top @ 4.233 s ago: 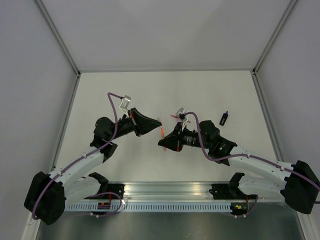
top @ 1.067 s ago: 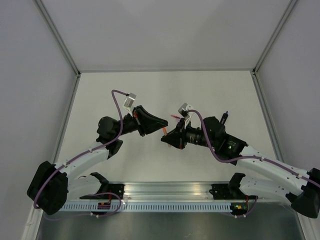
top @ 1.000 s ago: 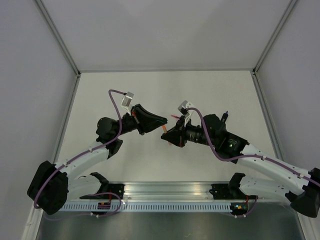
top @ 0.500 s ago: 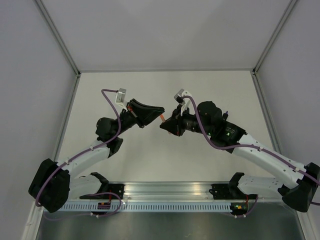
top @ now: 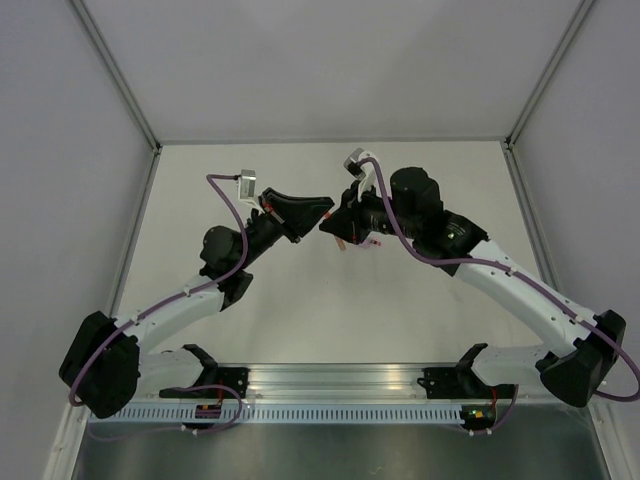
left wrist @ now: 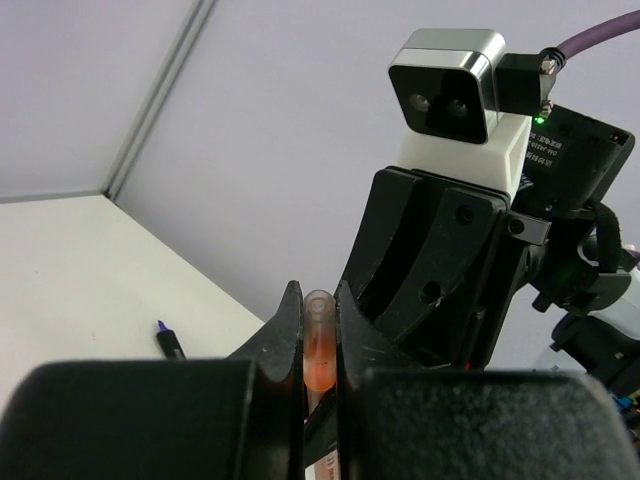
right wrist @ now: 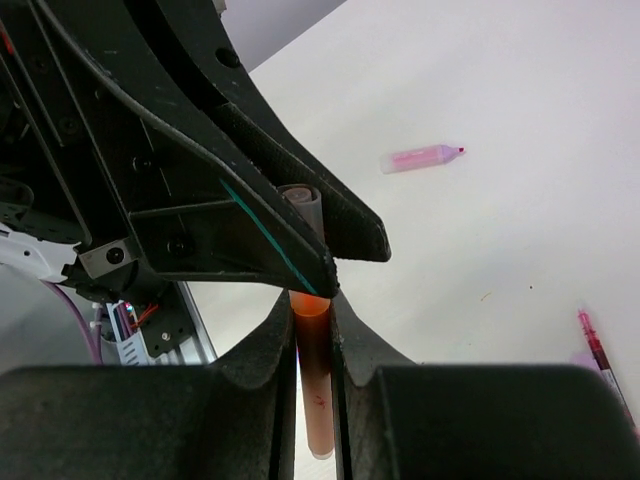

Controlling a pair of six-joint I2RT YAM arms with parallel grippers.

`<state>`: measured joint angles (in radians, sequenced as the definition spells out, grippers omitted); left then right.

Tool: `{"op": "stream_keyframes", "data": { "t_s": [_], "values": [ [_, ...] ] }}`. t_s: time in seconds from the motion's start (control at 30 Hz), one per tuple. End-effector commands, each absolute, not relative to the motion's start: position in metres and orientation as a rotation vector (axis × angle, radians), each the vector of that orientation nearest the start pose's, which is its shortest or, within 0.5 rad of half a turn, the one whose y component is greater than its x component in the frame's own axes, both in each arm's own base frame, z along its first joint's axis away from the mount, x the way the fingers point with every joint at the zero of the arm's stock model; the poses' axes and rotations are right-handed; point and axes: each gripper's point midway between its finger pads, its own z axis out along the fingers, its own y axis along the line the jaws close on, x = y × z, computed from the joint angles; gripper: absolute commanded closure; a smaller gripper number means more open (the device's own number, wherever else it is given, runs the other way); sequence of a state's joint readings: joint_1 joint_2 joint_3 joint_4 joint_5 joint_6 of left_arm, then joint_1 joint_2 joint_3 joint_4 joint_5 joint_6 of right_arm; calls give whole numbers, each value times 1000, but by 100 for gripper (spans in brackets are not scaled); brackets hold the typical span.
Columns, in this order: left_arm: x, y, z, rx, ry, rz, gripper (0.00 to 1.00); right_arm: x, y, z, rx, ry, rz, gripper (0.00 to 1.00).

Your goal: Insert the pens into the pen caps

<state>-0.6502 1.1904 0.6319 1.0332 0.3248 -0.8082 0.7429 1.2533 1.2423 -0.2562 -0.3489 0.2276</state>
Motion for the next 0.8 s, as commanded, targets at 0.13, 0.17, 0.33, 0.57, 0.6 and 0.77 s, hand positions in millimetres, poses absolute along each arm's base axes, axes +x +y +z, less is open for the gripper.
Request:
{"op": "stream_keyframes", "data": {
  "t_s": [0.13,0.17,0.33,0.57,0.6,0.77],
  "values": [
    [182,-326,284,535,1505,-1552,98,279,317,457,-578,1326,1060,100],
    [181,-323,287,535,1491,-1535,98,270,324,447,-624,1338,1117,100],
    [182,-307,300,469,1459,-1482,98,254,335,398,-685,1440,1230,93],
    [188,-306,292,416,1505,-1478,98,247,342,368,-747,1546,1253,66],
    [188,-306,292,417,1505,-1479,98,242,344,358,-782,1571,1271,61],
    [192,-303,290,393,1517,-1461,98,238,346,322,-814,1648,1263,54]
  ]
}}
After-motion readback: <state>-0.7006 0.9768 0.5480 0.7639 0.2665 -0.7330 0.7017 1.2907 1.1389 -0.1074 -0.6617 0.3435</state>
